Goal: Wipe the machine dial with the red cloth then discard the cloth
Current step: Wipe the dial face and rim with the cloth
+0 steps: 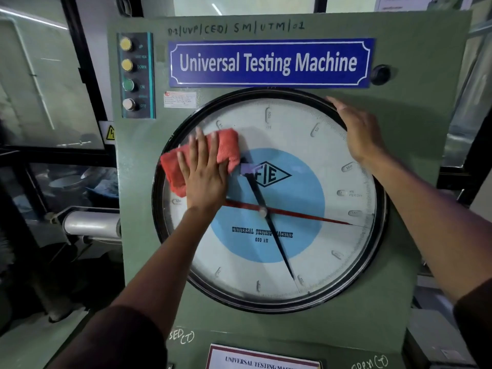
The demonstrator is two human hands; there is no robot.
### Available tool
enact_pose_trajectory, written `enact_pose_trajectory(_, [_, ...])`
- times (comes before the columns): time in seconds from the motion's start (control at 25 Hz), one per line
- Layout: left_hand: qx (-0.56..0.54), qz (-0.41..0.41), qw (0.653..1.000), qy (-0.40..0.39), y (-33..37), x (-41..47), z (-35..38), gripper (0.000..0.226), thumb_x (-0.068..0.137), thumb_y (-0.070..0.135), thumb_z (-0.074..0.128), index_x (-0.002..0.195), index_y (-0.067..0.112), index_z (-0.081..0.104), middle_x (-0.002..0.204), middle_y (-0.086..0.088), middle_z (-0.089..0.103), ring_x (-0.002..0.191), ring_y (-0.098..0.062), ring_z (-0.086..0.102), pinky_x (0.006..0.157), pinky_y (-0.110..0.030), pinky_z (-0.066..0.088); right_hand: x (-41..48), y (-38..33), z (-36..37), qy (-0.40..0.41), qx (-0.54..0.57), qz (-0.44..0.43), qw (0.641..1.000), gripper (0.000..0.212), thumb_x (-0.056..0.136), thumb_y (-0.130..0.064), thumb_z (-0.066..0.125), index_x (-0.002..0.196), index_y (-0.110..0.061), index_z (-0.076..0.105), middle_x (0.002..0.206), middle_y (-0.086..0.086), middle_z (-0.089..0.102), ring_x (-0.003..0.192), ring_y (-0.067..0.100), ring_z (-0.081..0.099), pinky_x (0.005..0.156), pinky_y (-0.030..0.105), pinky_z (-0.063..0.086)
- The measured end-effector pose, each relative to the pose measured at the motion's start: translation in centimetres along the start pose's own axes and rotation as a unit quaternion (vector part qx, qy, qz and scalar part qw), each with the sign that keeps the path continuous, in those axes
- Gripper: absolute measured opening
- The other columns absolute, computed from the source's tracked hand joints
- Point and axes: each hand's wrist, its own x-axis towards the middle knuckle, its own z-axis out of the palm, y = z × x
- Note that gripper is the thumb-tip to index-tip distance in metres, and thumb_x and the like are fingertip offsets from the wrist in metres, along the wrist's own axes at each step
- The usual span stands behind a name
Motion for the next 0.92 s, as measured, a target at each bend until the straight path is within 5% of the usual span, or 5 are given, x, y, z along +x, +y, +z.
enact_pose_trajectory(0.28, [0.001, 0.022, 1.0, 0.01, 1.1, 1.6, 0.3, 0.062, 0.11, 0.039, 0.025, 0.166, 0.024, 0.005, 0.174, -0.009, 0.001, 0.161, -0.027, -0.002, 0.128, -0.057, 0.0, 0.1, 0.4, 1.1, 0.045, 0.013, -0.013, 0.999, 0.043, 0.1, -0.041, 0.045, 0.134, -0.032, 0.07, 0.139, -0.013, 0.068, 0.128, -0.004, 0.059, 0.115, 0.029, 0.045])
enact_pose_trajectory(0.44, [0.012, 0.022, 1.0, 0.0, 0.6, -4.4, 1.7, 0.061, 0.11, 0.037, 0.027, 0.166, 0.023, 0.008, 0.174, -0.009, 0.003, 0.161, -0.025, -0.001, 0.129, -0.055, -0.001, -0.1, 0.6, 1.6, 0.049, -0.065, -0.042, 0.996, 0.049, 0.104, -0.038, 0.037, 0.145, -0.026, 0.061, 0.149, -0.006, 0.06, 0.127, -0.009, 0.051, 0.109, 0.009, 0.037])
enact_pose_trajectory(0.64, [0.02, 0.036, 0.999, -0.035, -0.3, -7.2, 1.6, 0.063, 0.107, 0.038, 0.026, 0.166, 0.024, 0.009, 0.174, -0.006, -0.001, 0.161, -0.024, -0.005, 0.129, -0.055, -0.002, -0.5, 0.7, 2.0, 0.048, -0.16, -0.076, 0.983, 0.053, 0.107, -0.035, 0.028, 0.153, -0.021, 0.05, 0.158, 0.004, 0.051, 0.145, 0.022, 0.046, 0.123, 0.041, 0.033])
enact_pose_trajectory(0.92, [0.013, 0.045, 0.999, 0.018, 0.8, 0.5, 0.7, 0.061, 0.108, 0.038, 0.027, 0.166, 0.025, 0.011, 0.174, -0.008, 0.01, 0.161, -0.026, 0.006, 0.128, -0.057, 0.006, -0.2, 1.5, 2.6, 0.086, -0.146, -0.099, 0.981, 0.052, 0.106, -0.032, 0.03, 0.15, -0.017, 0.055, 0.155, 0.005, 0.054, 0.143, 0.021, 0.048, 0.122, 0.042, 0.033])
